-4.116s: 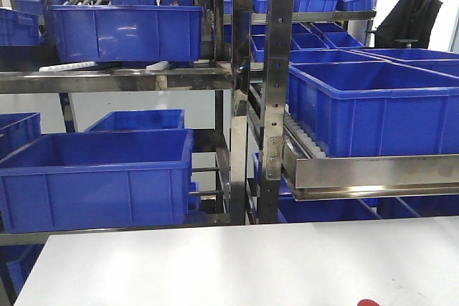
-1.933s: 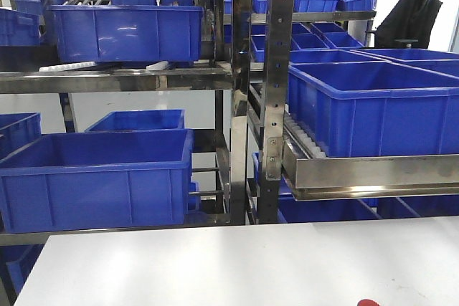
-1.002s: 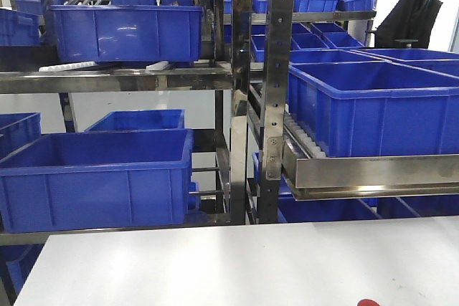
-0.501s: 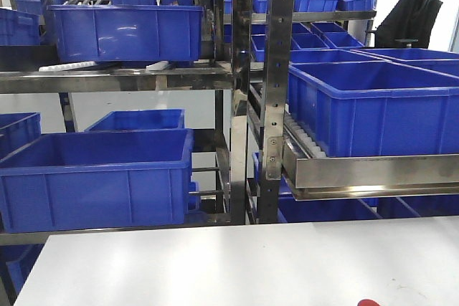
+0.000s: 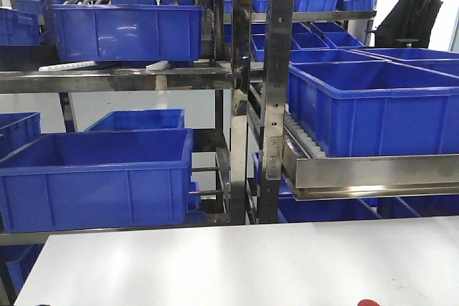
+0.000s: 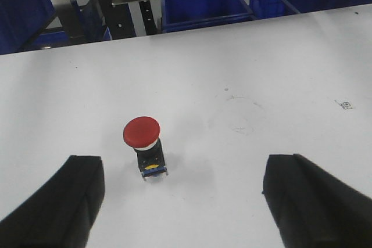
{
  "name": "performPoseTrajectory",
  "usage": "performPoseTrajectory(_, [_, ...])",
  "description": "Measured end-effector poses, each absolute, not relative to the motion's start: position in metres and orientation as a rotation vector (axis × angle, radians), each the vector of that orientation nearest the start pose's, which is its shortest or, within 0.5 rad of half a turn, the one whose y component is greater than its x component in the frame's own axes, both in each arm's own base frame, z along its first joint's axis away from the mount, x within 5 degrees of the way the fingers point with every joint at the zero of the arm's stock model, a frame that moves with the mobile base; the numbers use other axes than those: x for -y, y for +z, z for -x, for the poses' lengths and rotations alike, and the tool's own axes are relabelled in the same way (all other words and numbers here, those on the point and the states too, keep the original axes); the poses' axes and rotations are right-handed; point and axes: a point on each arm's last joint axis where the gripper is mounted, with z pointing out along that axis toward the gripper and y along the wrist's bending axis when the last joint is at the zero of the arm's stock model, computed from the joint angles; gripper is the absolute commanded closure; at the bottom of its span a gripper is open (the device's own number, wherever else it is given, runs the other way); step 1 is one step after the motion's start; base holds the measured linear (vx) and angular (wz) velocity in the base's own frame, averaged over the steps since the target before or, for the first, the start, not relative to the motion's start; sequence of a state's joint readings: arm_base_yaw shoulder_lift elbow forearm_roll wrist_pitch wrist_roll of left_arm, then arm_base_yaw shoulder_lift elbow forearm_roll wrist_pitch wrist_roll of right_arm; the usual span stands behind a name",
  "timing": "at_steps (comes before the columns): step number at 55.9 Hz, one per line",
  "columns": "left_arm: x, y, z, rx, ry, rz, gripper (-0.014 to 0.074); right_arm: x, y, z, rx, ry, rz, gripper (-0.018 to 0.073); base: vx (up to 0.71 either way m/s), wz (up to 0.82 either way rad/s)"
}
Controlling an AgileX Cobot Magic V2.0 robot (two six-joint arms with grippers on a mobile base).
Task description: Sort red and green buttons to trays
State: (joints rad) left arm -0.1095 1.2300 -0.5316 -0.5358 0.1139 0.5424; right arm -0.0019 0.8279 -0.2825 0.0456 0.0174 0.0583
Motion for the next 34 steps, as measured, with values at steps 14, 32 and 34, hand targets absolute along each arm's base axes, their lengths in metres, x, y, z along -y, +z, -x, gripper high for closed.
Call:
performPoseTrajectory(14, [0.039, 0.188, -0.246, -2.345, -0.096, -0.175, 0.0031, 0.0, 0.221, -0.155, -2.067, 0.064, -0.109, -0.0035, 0.0, 0.0])
performPoseTrajectory(32, [0.044, 0.178, -0.286, -2.37, -0.09, -0.171, 0.0031, 0.0, 0.221, -0.155, -2.065, 0.064, -0.109, -0.0035, 0.0, 0.0])
performPoseTrajectory(34, [0.045, 0.174, -0.289, -2.384, -0.089, -0.172, 0.0031, 0.0, 0.221, -0.155, -2.065, 0.064, -0.109, -0.0035, 0.0, 0.0])
